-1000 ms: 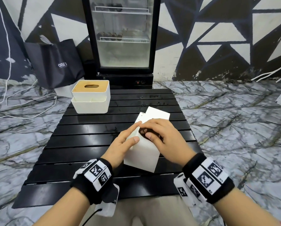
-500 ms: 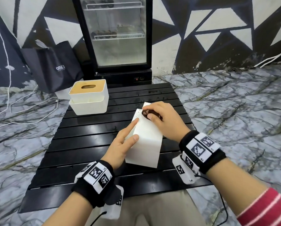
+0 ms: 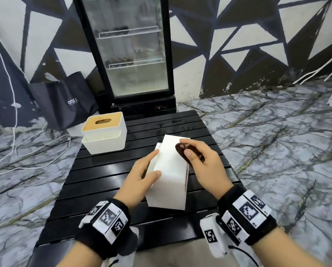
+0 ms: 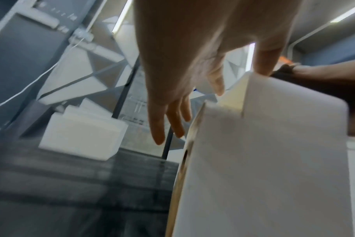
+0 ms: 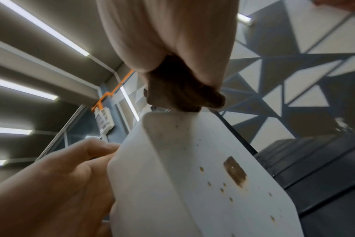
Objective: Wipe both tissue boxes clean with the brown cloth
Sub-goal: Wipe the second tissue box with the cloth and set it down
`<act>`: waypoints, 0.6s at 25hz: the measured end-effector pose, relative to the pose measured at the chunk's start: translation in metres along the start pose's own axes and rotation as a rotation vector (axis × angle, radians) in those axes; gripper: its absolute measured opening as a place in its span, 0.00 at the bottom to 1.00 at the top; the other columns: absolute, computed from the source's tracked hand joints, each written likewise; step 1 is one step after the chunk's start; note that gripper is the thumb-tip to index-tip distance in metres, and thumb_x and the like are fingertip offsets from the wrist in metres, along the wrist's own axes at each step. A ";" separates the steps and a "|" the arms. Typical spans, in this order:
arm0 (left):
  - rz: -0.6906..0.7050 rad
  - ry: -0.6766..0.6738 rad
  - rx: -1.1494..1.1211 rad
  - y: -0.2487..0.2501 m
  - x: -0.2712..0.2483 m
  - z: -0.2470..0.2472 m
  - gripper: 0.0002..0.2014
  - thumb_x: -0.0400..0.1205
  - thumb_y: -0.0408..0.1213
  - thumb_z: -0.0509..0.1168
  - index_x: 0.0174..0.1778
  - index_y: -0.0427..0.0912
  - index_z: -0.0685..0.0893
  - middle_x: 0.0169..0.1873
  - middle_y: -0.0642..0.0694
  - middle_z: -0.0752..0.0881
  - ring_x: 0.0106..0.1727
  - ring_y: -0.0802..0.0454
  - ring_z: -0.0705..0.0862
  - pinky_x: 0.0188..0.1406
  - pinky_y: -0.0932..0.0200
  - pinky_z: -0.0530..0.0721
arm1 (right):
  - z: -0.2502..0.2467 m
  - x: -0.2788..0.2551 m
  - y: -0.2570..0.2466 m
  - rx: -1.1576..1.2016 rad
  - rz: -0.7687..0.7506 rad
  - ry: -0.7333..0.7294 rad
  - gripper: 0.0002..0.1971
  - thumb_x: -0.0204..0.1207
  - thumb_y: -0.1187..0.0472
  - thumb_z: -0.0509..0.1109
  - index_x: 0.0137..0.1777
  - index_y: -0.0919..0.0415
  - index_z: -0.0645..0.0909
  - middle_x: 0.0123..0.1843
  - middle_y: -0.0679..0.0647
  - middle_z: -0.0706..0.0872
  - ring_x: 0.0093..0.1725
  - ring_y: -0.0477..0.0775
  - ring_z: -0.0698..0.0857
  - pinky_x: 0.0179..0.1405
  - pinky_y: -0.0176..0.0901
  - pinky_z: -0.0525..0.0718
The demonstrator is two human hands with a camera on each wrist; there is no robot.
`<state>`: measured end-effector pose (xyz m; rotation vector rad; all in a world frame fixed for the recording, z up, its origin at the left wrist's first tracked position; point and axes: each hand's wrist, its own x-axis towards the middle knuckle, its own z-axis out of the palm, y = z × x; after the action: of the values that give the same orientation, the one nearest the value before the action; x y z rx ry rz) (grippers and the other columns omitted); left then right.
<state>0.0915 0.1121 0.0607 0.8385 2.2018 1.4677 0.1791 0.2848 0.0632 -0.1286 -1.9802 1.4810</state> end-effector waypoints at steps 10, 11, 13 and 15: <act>0.025 0.100 0.327 0.018 0.007 0.026 0.46 0.54 0.68 0.65 0.73 0.65 0.69 0.76 0.64 0.60 0.74 0.62 0.65 0.67 0.66 0.65 | 0.000 0.002 0.020 0.100 0.173 0.210 0.14 0.79 0.63 0.62 0.53 0.41 0.80 0.57 0.47 0.85 0.59 0.45 0.82 0.62 0.44 0.78; 0.031 0.120 0.289 0.019 0.007 0.021 0.45 0.55 0.66 0.67 0.73 0.64 0.70 0.74 0.66 0.61 0.73 0.64 0.65 0.66 0.67 0.64 | 0.003 0.002 0.020 0.111 0.176 0.209 0.14 0.79 0.63 0.62 0.52 0.40 0.80 0.56 0.46 0.85 0.59 0.44 0.82 0.63 0.44 0.78; -0.004 0.160 0.204 0.019 0.006 0.007 0.45 0.55 0.64 0.69 0.73 0.64 0.70 0.72 0.66 0.63 0.70 0.65 0.66 0.65 0.67 0.63 | 0.015 0.001 0.019 0.149 0.190 0.192 0.14 0.79 0.63 0.62 0.52 0.40 0.80 0.56 0.47 0.85 0.59 0.45 0.82 0.62 0.44 0.79; -0.056 0.199 0.128 0.014 0.007 -0.010 0.46 0.52 0.66 0.67 0.71 0.66 0.71 0.75 0.62 0.64 0.72 0.61 0.67 0.70 0.62 0.65 | 0.033 0.000 0.015 0.180 0.202 0.142 0.13 0.79 0.64 0.62 0.53 0.42 0.80 0.56 0.48 0.85 0.58 0.47 0.82 0.62 0.42 0.79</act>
<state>0.0848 0.1137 0.0779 0.6899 2.4671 1.4518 0.1566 0.2632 0.0447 -0.3552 -1.7540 1.7208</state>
